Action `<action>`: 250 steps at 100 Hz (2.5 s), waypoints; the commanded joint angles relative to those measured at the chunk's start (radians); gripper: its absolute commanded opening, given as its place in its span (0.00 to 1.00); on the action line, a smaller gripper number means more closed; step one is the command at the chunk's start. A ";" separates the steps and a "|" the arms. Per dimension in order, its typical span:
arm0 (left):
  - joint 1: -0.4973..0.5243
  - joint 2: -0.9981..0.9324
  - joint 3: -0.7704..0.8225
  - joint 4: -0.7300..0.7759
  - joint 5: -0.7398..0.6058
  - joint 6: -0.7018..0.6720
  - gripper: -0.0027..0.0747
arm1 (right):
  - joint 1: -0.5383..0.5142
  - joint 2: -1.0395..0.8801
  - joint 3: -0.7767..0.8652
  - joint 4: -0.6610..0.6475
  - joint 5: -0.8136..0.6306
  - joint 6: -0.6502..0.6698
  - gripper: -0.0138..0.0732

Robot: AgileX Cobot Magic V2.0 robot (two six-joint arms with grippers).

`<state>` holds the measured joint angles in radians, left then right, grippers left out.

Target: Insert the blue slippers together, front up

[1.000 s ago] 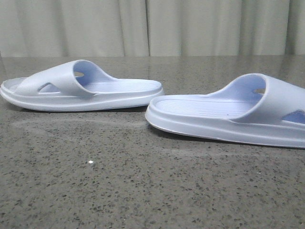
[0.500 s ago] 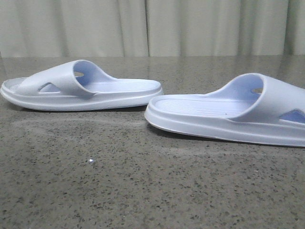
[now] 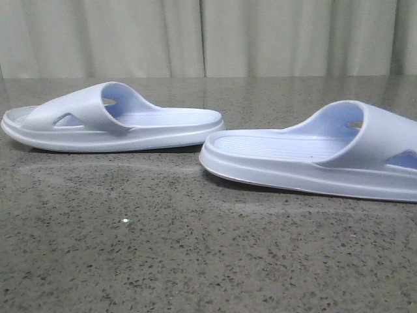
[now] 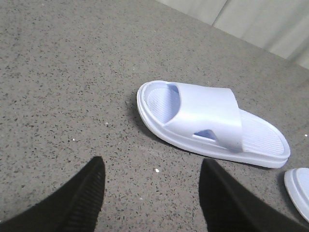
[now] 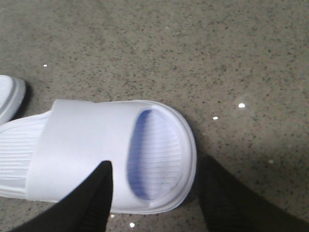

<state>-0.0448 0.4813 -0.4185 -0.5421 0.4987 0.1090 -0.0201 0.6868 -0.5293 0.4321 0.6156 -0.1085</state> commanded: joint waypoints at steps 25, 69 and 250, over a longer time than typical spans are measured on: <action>-0.010 0.019 -0.038 -0.036 -0.026 0.004 0.53 | -0.065 0.202 -0.097 0.040 0.003 -0.056 0.55; -0.010 0.019 -0.038 -0.036 -0.024 0.004 0.53 | -0.323 0.390 -0.099 0.463 0.208 -0.460 0.55; 0.171 1.105 -0.398 -0.989 0.339 0.853 0.39 | -0.328 0.576 -0.103 0.588 0.255 -0.641 0.04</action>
<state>0.1252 1.5878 -0.7946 -1.5035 0.7845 0.9512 -0.3437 1.2733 -0.6136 1.0190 0.9053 -0.7315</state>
